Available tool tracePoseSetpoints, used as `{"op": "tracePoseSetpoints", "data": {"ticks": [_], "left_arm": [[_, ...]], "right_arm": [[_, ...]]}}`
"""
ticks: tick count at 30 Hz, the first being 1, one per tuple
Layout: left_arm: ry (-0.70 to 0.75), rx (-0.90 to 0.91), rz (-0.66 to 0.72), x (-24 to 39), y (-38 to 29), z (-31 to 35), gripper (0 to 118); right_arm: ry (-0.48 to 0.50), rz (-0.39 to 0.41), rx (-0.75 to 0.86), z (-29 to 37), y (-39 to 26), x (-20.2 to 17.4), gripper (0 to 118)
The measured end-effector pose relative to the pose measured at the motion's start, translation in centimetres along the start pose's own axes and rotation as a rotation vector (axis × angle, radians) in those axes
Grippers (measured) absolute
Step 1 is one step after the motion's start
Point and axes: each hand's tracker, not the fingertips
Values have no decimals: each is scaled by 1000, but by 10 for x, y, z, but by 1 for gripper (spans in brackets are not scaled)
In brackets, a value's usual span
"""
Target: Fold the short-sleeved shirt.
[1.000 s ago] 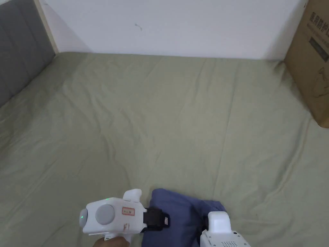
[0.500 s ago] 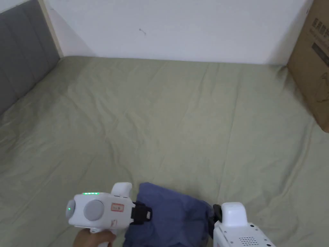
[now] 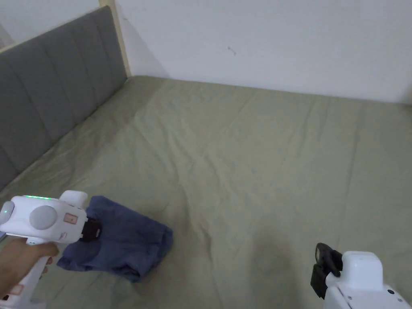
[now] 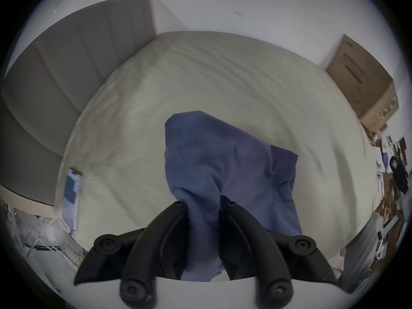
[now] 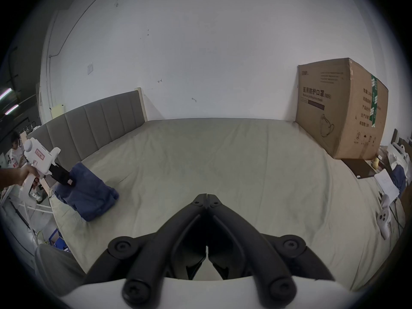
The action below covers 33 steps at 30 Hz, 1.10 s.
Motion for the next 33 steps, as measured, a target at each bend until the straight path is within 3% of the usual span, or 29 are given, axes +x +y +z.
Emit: {"op": "tracePoseSetpoints", "data": {"ticks": [6,12,13,17,18,21,33], "left_arm": [[51,-47,73,-59,14,-18,19],[41,-77,142,-66,13,-40,22],[47,-81,140,-68,14,-42,27],[83,-82,202,-70,16,-36,73],[73,-59,222,-70,15,-31,77],[52,9,267,-65,18,-9,77],[84,359,130,21,32,145,77]], "right_arm": [[5,16,3,-26,9,-10,0],[-16,6,-13,-43,9,-8,0],[-19,4,-16,-43,8,-7,0],[-31,-1,-19,-39,8,1,0],[-31,-2,-17,-37,9,4,0],[-35,-9,3,-26,15,11,0],[-71,6,201,55,79,42,0]]}}
